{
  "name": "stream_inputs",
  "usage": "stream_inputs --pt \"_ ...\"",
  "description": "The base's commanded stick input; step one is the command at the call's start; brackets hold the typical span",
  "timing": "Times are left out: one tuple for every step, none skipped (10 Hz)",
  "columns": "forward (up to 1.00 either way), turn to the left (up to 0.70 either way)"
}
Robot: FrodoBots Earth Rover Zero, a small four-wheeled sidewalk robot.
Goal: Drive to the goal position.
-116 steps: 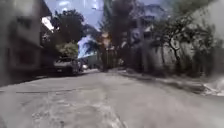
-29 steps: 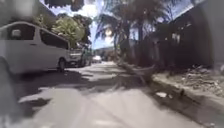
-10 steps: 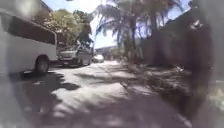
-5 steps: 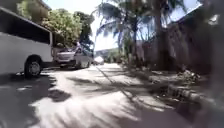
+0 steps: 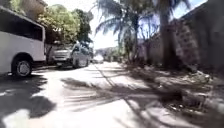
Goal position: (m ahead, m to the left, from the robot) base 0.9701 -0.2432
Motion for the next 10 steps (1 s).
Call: stream_inputs --pt "0.98 0.0" --pt "0.98 0.0" --pt "0.98 0.0" --pt "0.98 0.0" --pt "0.98 0.0" --pt "0.98 0.0" --pt "0.98 0.0" --pt "0.98 0.0" --pt "0.98 0.0" --pt "0.98 0.0"
